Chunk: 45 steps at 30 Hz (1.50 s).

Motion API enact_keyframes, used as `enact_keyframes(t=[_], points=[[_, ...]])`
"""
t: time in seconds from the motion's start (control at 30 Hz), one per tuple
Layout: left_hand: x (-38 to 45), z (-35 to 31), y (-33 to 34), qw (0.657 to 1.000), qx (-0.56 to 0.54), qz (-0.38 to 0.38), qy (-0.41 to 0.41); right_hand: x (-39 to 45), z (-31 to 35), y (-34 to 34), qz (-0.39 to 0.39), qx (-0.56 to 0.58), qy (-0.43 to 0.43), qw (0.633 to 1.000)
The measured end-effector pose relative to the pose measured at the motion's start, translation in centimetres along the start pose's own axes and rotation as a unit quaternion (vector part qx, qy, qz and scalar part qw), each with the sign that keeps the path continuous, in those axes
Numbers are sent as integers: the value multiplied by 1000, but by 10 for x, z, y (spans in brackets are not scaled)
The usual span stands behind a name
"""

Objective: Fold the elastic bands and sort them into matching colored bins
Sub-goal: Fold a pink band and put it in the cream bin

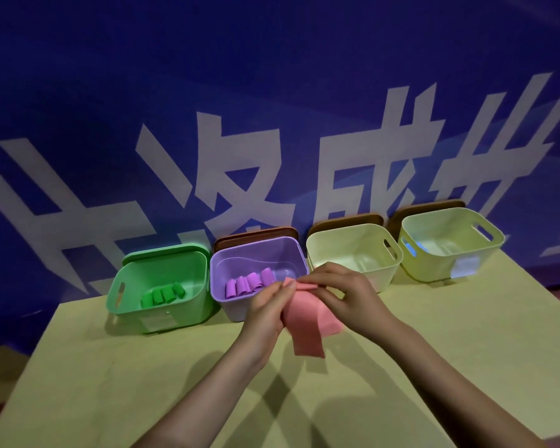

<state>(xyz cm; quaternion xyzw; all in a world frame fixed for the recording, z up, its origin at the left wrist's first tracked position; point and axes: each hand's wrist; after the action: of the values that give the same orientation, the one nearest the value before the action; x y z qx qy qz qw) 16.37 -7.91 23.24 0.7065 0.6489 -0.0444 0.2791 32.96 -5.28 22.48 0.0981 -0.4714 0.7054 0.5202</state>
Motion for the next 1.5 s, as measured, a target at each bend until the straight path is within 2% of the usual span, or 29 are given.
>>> enact_keyframes(t=[0.13,0.23,0.37,0.47,0.6,0.7,0.97,1.1,1.23,1.3,1.4,1.43,1.5], points=[[6,0,21,1000,4,-17,22,2,-15,-19,37,34,3,999],[14,1,32,999,27,-40,18,2,-25,-36,58,112,63,990],[24,8,43,990,105,-68,62,-1,-30,-46,-18,225,158,961],[29,11,53,981,152,-83,83,-5,-34,-42,-33,249,215,944],[37,16,65,970,196,-99,106,-13,-45,-41,-53,221,220,949],[43,19,74,977,160,-101,96,-16,-52,-49,-62,245,229,940],[53,20,86,988,98,-95,71,-15,-65,-61,-23,301,258,918],[55,15,82,971,182,-96,122,-12,-67,-60,-22,285,254,924],[57,5,79,949,237,-101,184,-3,-58,-58,-82,251,222,939],[59,1,81,967,170,-102,161,2,-54,-56,-114,246,217,938],[61,0,83,996,34,-73,35,7,-50,-52,-138,241,224,934],[61,1,83,997,29,-68,2,8,-49,-51,-145,244,229,931],[58,2,82,996,61,-64,-13,10,-46,-50,-159,255,234,925]])
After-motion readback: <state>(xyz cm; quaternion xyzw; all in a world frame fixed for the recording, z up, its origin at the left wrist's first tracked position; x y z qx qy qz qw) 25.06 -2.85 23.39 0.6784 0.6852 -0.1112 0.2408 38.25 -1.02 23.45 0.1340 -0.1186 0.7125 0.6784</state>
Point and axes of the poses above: each hand's wrist, its own x-axis towards the middle knuckle, its own y-axis out of the palm, z = x × y, and after that the axes turned 13 degrees about -y, right-handed
